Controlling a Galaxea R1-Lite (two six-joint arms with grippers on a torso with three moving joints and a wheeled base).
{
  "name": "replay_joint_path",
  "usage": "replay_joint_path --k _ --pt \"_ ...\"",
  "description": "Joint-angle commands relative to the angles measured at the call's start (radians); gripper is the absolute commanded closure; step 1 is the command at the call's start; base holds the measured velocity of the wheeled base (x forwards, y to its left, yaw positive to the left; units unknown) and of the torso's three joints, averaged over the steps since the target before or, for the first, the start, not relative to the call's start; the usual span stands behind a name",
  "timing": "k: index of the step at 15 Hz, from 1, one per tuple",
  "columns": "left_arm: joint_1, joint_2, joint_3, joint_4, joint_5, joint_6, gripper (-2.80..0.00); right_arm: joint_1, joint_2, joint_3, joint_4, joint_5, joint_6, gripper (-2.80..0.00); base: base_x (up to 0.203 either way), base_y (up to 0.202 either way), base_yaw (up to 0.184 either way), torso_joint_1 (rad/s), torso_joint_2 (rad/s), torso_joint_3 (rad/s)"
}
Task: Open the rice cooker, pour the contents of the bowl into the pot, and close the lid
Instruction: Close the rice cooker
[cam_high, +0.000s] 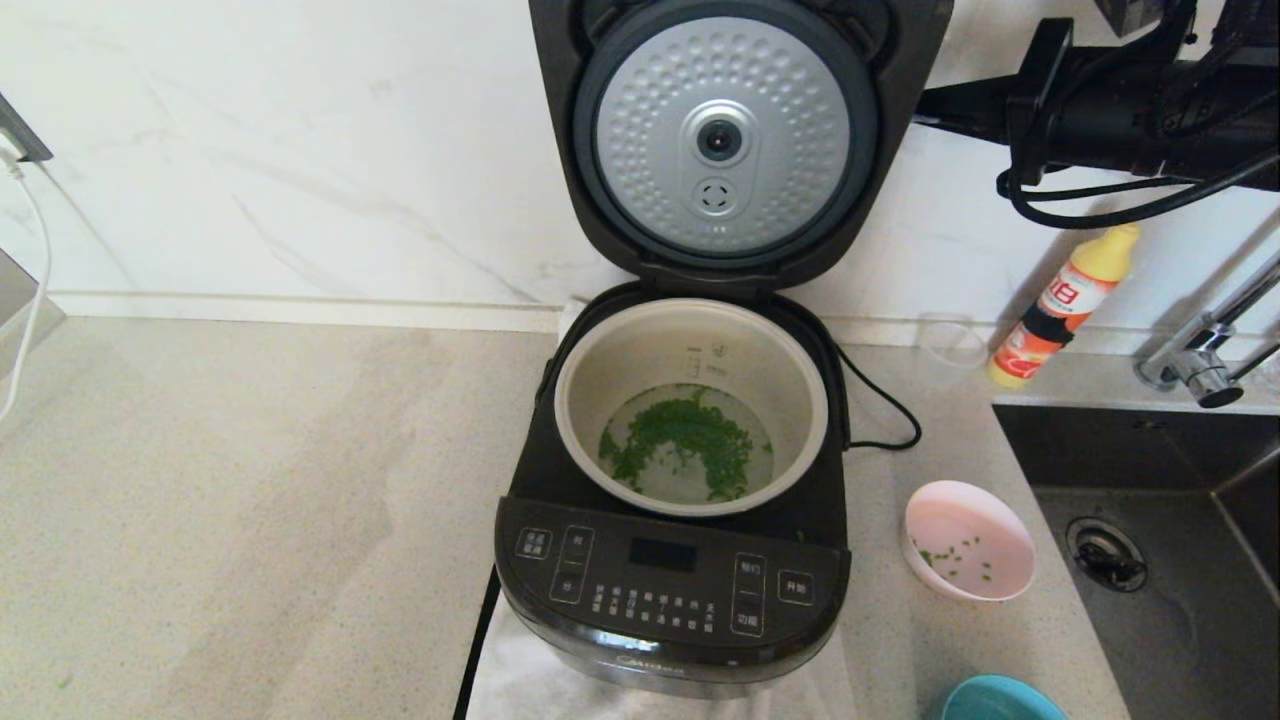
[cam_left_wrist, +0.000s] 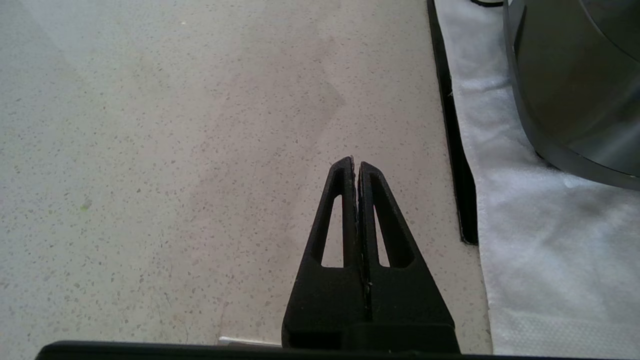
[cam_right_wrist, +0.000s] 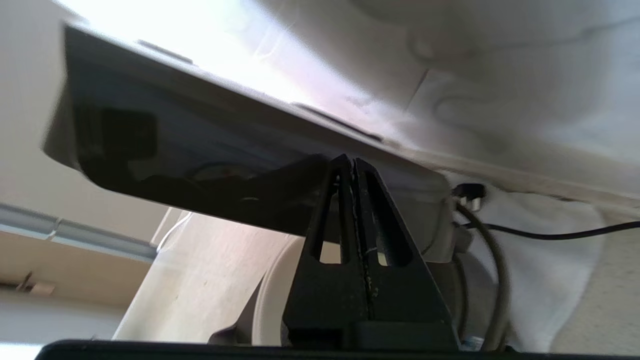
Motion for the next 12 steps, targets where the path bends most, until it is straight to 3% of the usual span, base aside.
replay_joint_path --k 1,12 --pt "0.000 0.000 0.009 -0.001 0.001 0.000 0.00 0.015 0.024 -0.005 -0.002 0.013 0.003 0.00 0.000 0.000 0.000 0.000 0.00 0.000" --pt "0.000 0.000 0.009 -0.001 0.001 0.000 0.00 0.023 0.041 -0.026 -0.028 0.035 0.003 0.00 0.000 0.000 0.000 0.000 0.00 0.000"
